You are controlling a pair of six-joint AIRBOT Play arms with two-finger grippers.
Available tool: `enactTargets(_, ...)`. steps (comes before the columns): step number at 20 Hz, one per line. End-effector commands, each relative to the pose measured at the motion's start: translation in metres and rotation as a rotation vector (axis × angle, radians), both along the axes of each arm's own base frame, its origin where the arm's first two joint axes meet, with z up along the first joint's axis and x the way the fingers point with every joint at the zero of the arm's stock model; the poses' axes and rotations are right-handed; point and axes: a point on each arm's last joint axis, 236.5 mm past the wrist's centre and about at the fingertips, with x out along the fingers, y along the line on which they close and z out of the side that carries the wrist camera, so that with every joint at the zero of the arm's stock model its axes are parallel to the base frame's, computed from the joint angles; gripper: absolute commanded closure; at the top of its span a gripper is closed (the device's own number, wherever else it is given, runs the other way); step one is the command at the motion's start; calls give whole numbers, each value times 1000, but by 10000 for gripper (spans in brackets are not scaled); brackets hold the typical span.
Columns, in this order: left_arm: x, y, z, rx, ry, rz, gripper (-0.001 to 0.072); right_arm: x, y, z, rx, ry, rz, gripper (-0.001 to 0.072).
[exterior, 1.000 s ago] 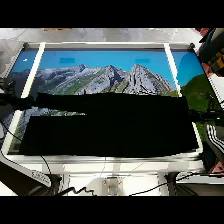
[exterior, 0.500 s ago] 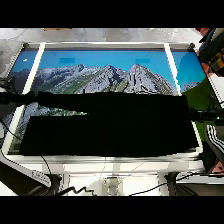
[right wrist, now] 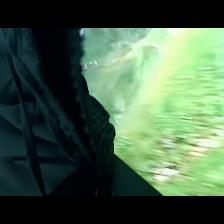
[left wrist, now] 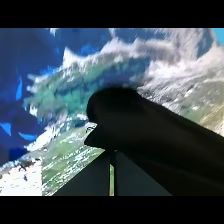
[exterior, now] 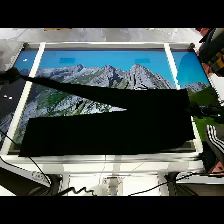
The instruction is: Fold the clothes and pants, and hang the long-sleeved shirts on hangers.
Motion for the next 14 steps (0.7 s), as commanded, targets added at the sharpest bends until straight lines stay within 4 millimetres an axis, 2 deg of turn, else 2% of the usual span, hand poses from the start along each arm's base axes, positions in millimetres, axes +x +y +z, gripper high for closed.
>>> enactTargets(1, -22, 2, -2, 52, 100, -34, 699, 4, -2, 3, 1, -10, -14, 688)
enactTargets(4, -63, 4, -65, 26, 343, -7, 699, 3, -7, -1, -29, 0, -16, 688)
enactTargets(7, -102, -11, -132, -53, 511, -15, 699, 2, -12, -5, -55, 5, -20, 688)
enactTargets(9, -124, -22, -164, -95, 589, -18, 699, 3, -17, -6, -72, 2, -29, 688)
enactTargets(11, -146, -19, -187, -89, 674, 25, 699, 7, -25, -7, -101, -8, -55, 688)
enactTargets(13, -162, -13, -200, -74, 737, 78, 699, 10, -31, -7, -120, -16, -73, 689)
enactTargets(14, -164, -12, -203, -72, 744, 89, 699, 11, -31, -7, -123, -17, -74, 688)
